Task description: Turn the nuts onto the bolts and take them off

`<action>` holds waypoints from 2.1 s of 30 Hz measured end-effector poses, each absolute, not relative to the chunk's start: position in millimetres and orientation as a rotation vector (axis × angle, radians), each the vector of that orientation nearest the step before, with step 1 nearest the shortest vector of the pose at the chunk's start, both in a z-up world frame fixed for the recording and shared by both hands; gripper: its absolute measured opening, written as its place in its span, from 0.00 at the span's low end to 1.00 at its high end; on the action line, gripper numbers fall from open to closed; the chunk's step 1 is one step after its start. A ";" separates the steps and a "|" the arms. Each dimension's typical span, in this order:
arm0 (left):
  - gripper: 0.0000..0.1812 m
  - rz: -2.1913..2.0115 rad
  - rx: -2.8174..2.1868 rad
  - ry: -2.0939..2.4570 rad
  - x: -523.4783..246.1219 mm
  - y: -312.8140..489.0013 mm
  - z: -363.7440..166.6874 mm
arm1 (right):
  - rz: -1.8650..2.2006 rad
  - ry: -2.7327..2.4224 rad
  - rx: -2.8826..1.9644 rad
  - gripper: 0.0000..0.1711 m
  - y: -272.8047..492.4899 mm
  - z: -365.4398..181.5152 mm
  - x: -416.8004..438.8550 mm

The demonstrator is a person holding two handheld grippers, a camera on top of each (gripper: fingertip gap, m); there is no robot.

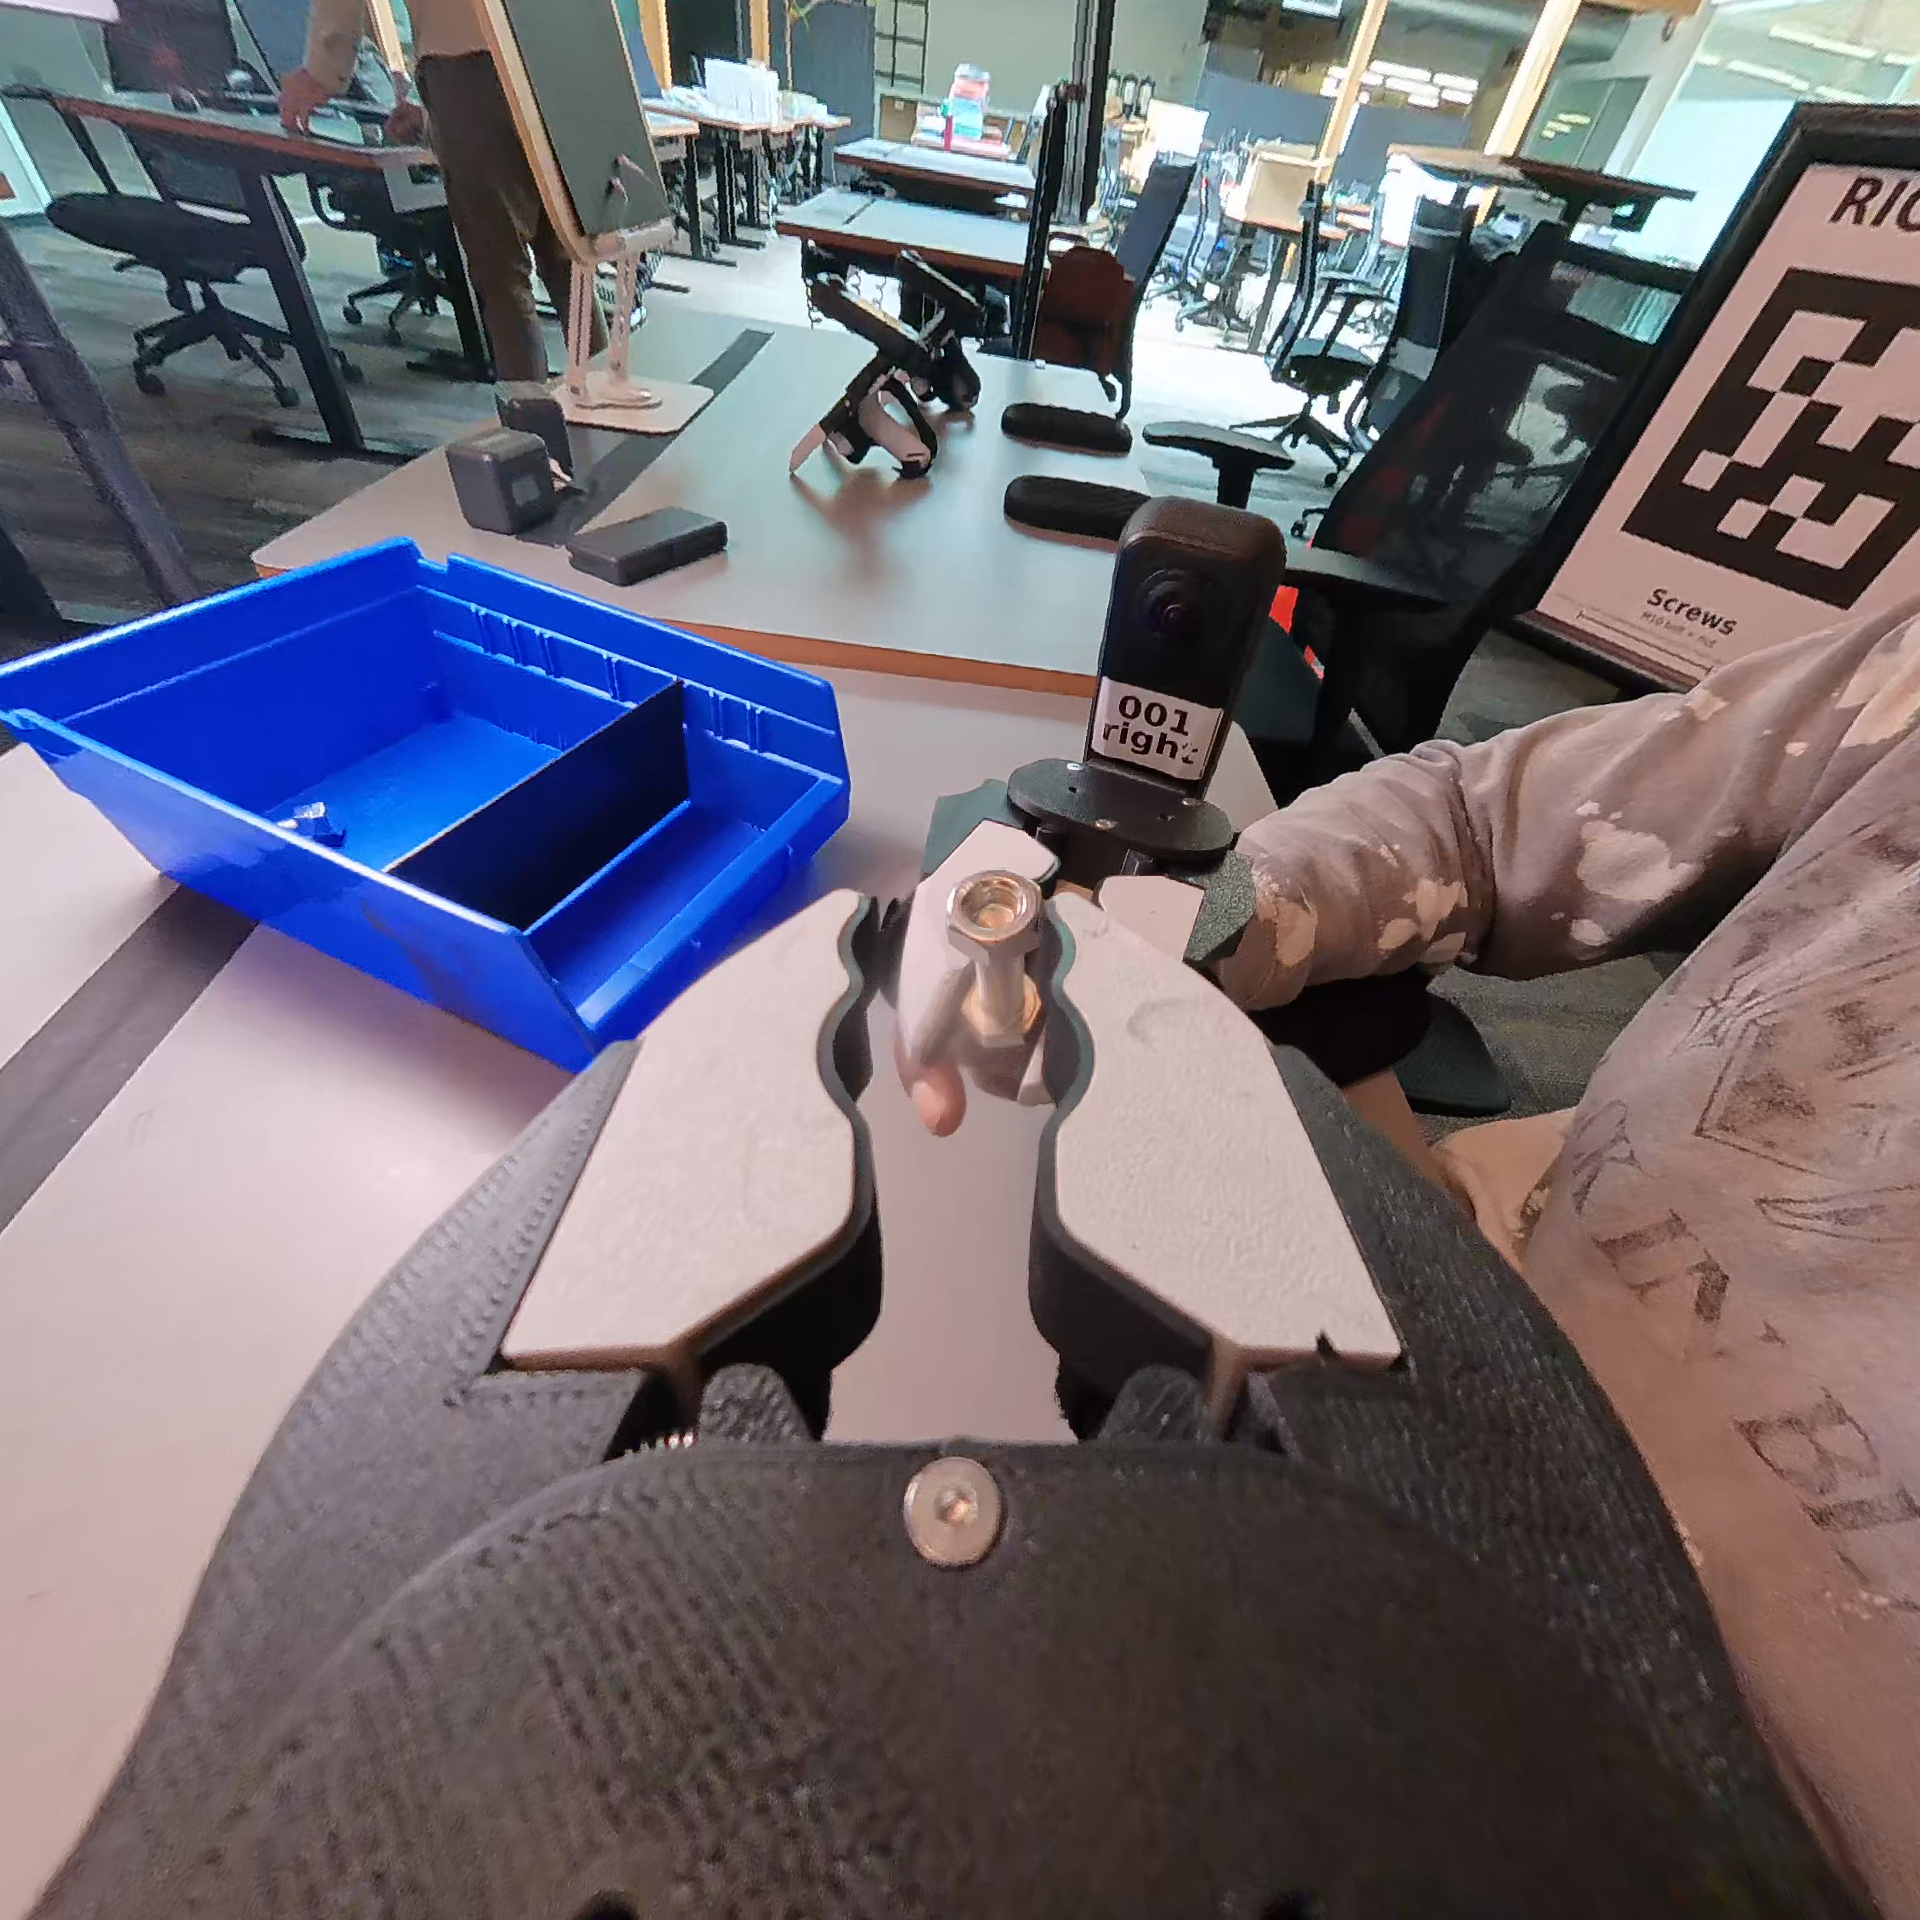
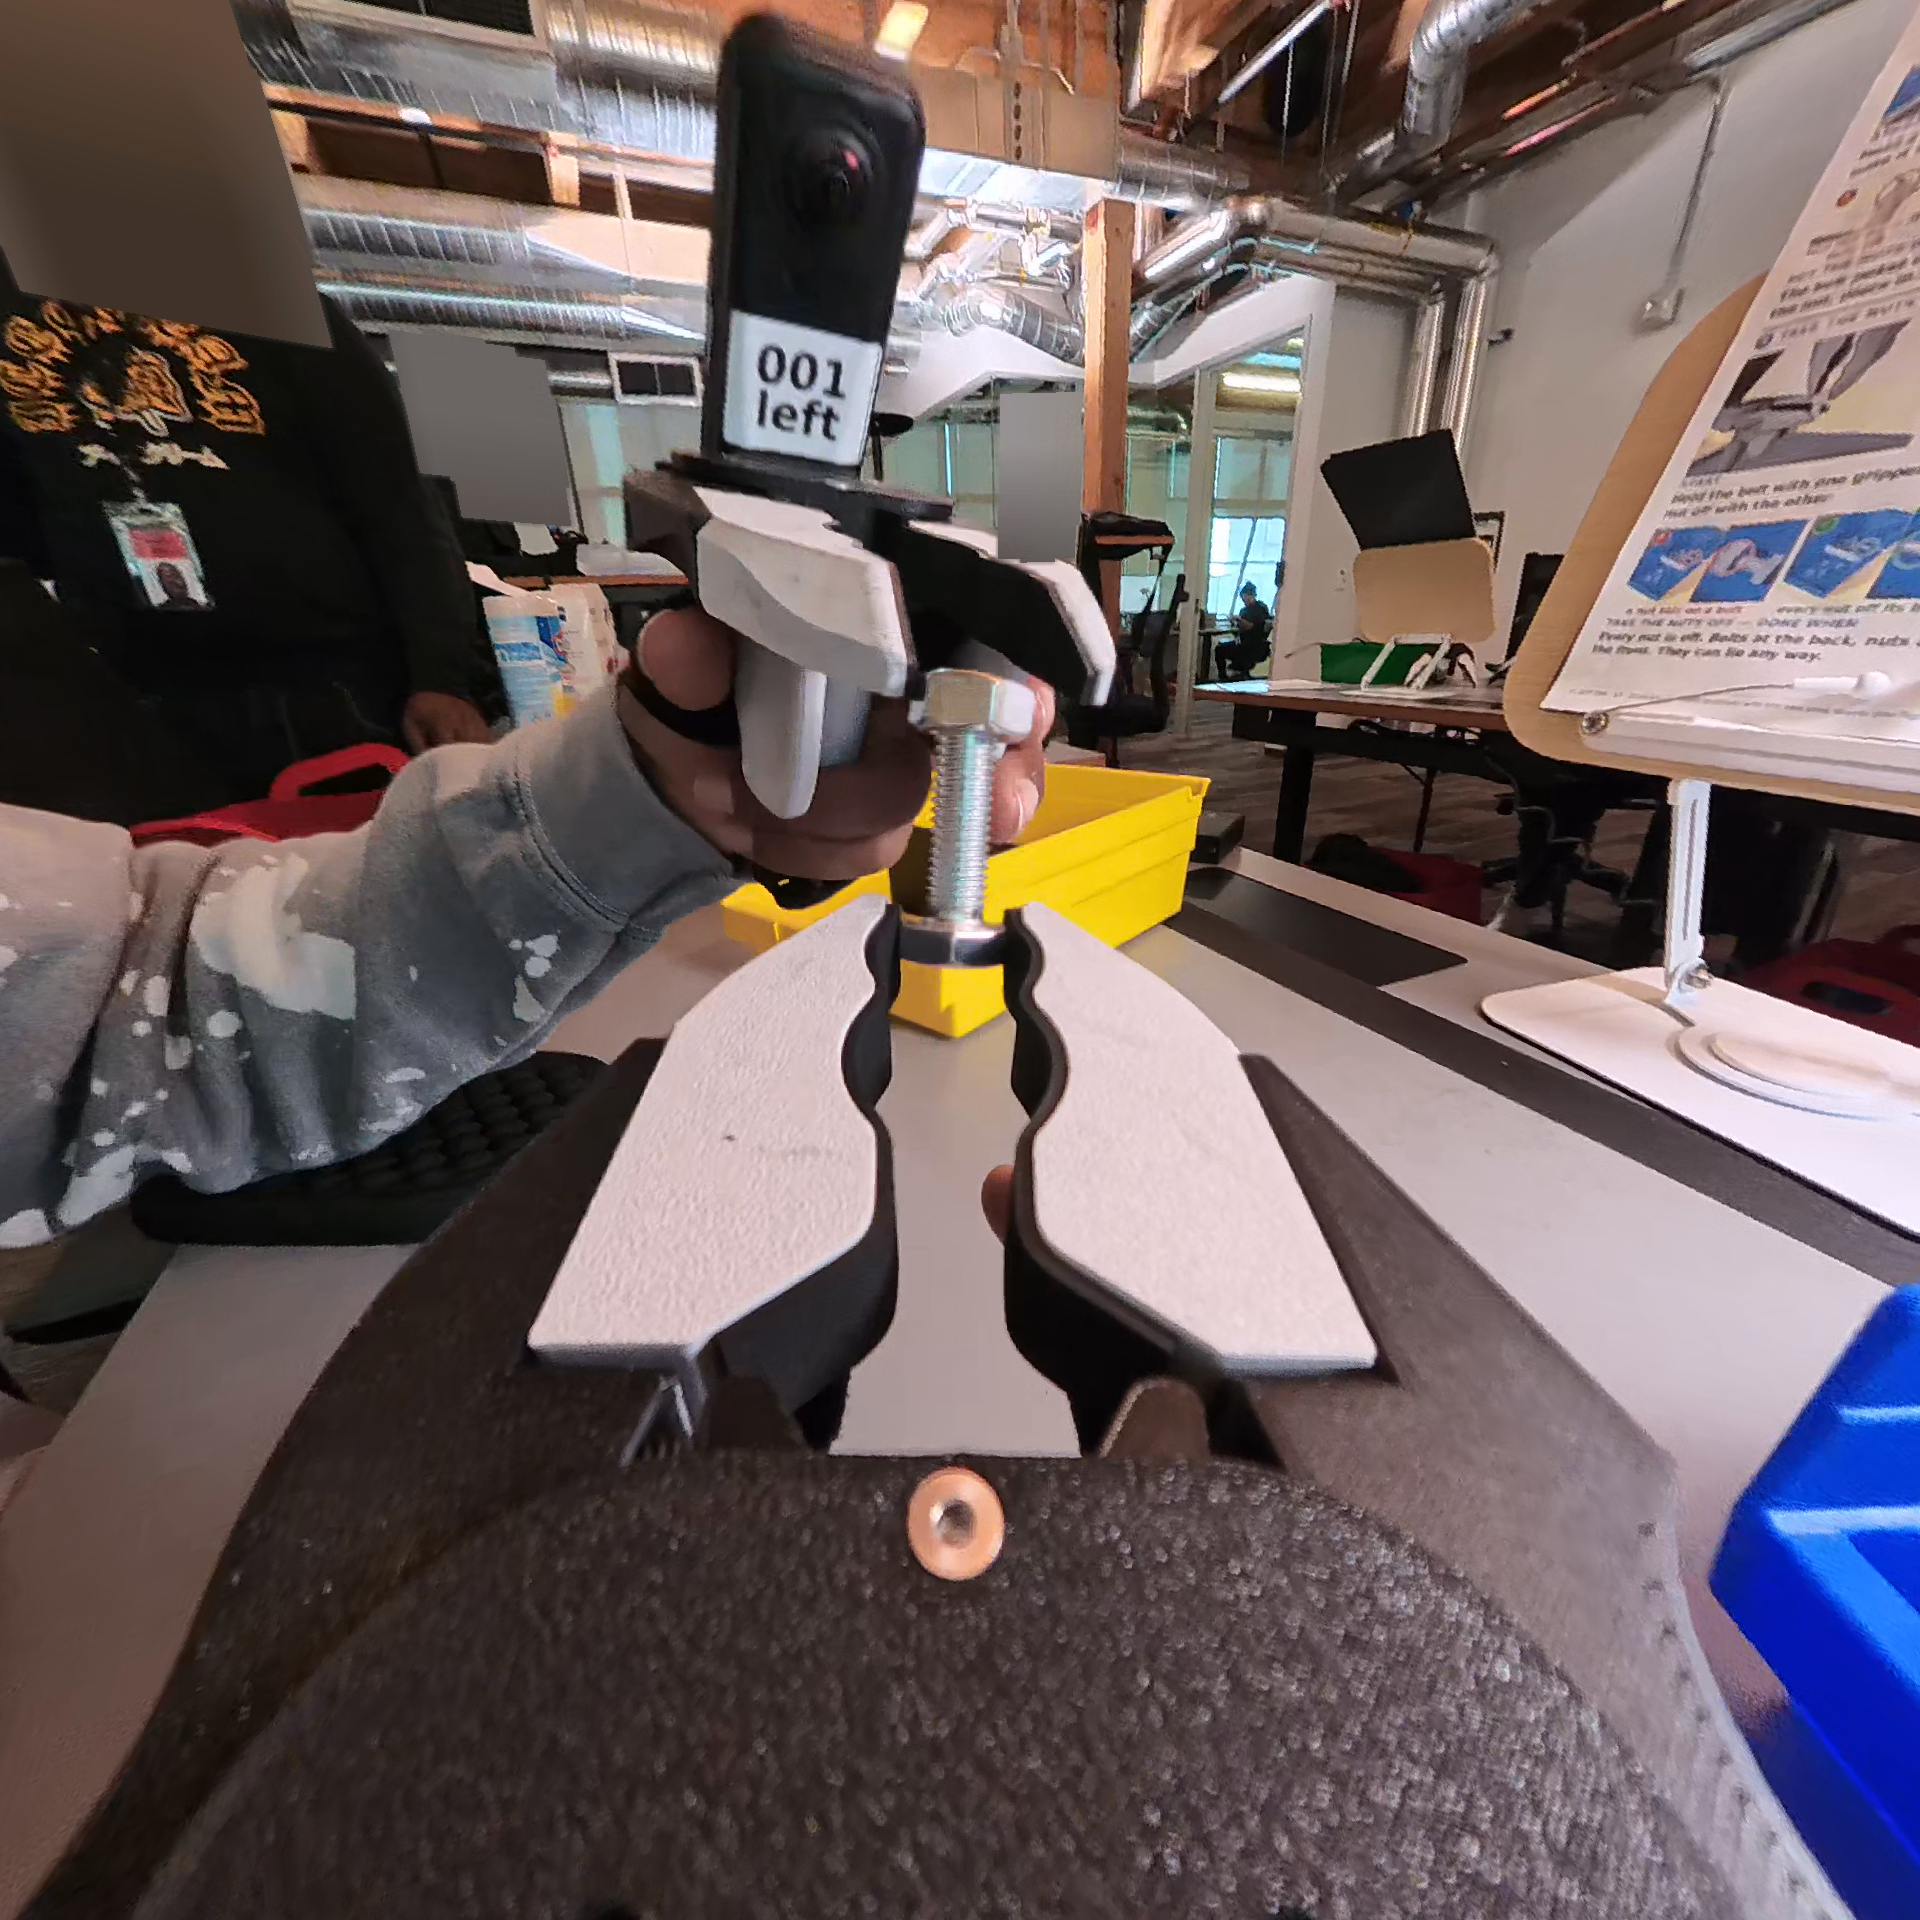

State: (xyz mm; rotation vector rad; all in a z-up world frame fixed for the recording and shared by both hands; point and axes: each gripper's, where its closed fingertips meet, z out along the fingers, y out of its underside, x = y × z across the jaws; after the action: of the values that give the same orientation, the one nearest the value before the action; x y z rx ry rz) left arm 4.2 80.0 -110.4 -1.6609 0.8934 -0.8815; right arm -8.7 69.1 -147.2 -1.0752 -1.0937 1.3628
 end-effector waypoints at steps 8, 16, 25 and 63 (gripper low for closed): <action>0.13 -0.880 -1.595 0.861 -3.7 85.3 -95.4 | 1.432 -1.035 -0.985 0.11 70.6 -121.1 -3.0; 0.14 -0.909 -1.361 0.737 -30.0 82.0 -24.2 | 1.521 -0.950 -0.846 0.11 74.1 -52.0 -22.6; 0.17 -0.881 -1.297 0.632 -56.4 77.5 -15.2 | 1.594 -0.945 -0.793 0.11 62.4 -40.5 -60.1; 0.16 -0.983 -1.266 0.582 -40.3 73.7 -8.6 | 1.840 -0.933 -0.662 0.11 49.8 -28.5 -31.0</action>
State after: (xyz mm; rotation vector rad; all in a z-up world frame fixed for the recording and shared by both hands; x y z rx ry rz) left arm -40.3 73.7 -8.6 -1.2655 0.5816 -0.9829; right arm -31.0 49.8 -28.5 -0.6620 -0.9326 1.8400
